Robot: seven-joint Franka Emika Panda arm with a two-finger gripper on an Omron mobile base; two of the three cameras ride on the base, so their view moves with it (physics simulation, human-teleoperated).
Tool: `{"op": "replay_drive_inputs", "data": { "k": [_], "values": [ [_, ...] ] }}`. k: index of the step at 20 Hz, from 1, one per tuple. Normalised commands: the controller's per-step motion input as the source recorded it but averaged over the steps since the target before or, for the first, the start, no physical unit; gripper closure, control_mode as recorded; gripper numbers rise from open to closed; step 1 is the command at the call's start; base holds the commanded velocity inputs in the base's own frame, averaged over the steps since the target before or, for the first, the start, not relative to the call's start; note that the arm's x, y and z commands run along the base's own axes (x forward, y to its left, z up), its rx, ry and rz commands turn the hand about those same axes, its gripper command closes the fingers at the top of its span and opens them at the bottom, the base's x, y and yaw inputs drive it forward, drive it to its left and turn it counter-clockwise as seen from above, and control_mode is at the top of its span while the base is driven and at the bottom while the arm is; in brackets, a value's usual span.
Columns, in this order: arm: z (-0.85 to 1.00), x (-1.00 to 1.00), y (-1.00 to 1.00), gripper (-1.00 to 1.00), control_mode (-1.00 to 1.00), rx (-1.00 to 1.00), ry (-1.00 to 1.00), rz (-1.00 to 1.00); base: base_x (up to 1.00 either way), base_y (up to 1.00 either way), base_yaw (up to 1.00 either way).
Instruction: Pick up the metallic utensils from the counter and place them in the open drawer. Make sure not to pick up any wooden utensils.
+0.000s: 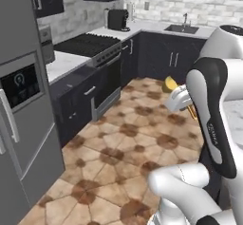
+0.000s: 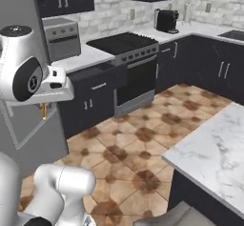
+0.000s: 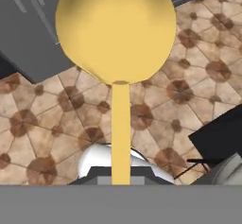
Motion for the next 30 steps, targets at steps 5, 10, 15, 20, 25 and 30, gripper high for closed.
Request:
{"op": "replay_drive_inputs", "data": {
  "k": [5, 10, 15, 20, 25, 30],
  "values": [
    [0.00, 0.00, 0.00, 1.00, 1.00, 0.00, 0.00, 0.00, 1.00, 0.91, -0.28],
    [0.00, 0.00, 0.00, 1.00, 1.00, 0.00, 0.00, 0.00, 1.00, 0.64, -0.13],
    [0.00, 0.00, 0.00, 1.00, 1.00, 0.00, 0.00, 0.00, 1.00, -0.47, 0.39],
    [0.00, 0.00, 0.00, 1.00, 1.00, 0.00, 0.00, 0.00, 1.00, -0.64, 0.52],
    [0.00, 0.00, 0.00, 1.00, 1.00, 0.00, 0.00, 0.00, 0.96, -0.25, 0.70],
    [0.00, 0.00, 0.00, 1.00, 1.00, 0.00, 0.00, 0.00, 0.90, -0.30, 0.72]
  ]
}}
